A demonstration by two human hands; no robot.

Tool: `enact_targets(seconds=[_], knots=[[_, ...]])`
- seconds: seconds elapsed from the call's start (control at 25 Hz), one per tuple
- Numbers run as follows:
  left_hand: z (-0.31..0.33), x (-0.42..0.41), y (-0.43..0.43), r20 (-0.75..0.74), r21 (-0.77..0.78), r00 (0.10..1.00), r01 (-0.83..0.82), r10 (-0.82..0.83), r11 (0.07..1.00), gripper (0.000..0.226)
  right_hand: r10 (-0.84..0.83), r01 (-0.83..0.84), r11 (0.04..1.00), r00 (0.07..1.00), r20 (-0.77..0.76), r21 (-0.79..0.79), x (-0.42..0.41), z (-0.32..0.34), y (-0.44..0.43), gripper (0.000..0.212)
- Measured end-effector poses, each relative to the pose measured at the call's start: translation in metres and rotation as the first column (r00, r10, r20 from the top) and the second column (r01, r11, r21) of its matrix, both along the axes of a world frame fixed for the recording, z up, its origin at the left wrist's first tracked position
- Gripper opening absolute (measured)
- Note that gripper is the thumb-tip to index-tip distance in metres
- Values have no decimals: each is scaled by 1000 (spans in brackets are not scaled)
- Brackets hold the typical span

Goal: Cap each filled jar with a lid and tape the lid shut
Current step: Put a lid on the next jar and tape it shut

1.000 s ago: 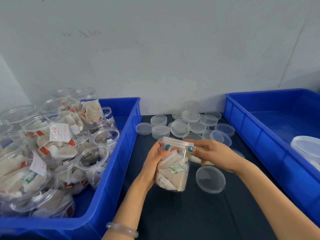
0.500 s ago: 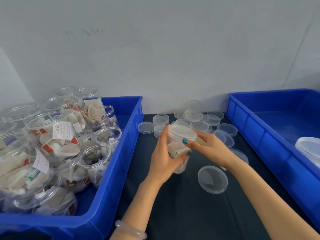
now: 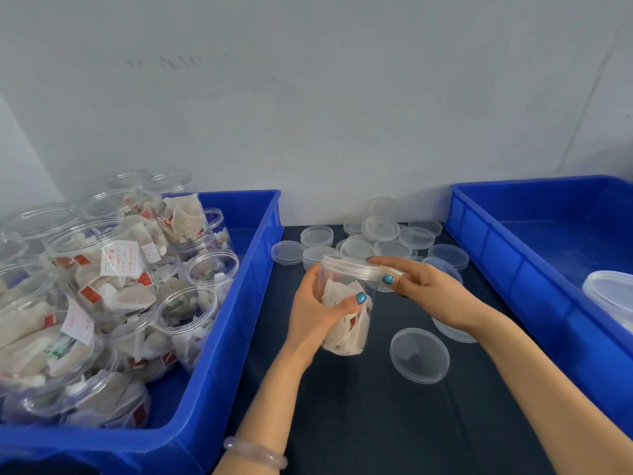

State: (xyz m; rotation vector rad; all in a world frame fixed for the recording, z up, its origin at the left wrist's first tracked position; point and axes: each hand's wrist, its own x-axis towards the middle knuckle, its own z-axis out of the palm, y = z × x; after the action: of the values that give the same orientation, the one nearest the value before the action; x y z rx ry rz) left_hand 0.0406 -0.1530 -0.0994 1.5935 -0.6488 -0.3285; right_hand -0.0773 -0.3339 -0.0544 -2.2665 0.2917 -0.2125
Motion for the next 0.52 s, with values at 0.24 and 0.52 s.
enact_targets(seconds=[0.24, 0.52], knots=[[3, -6, 1, -123, -145, 984, 108, -126, 984, 72, 139, -139, 982, 990, 4, 129, 3, 9, 1, 29], [16, -8, 1, 101, -7, 990, 102, -100, 995, 93, 48, -52, 997, 997, 68, 63, -3, 19, 11, 34]])
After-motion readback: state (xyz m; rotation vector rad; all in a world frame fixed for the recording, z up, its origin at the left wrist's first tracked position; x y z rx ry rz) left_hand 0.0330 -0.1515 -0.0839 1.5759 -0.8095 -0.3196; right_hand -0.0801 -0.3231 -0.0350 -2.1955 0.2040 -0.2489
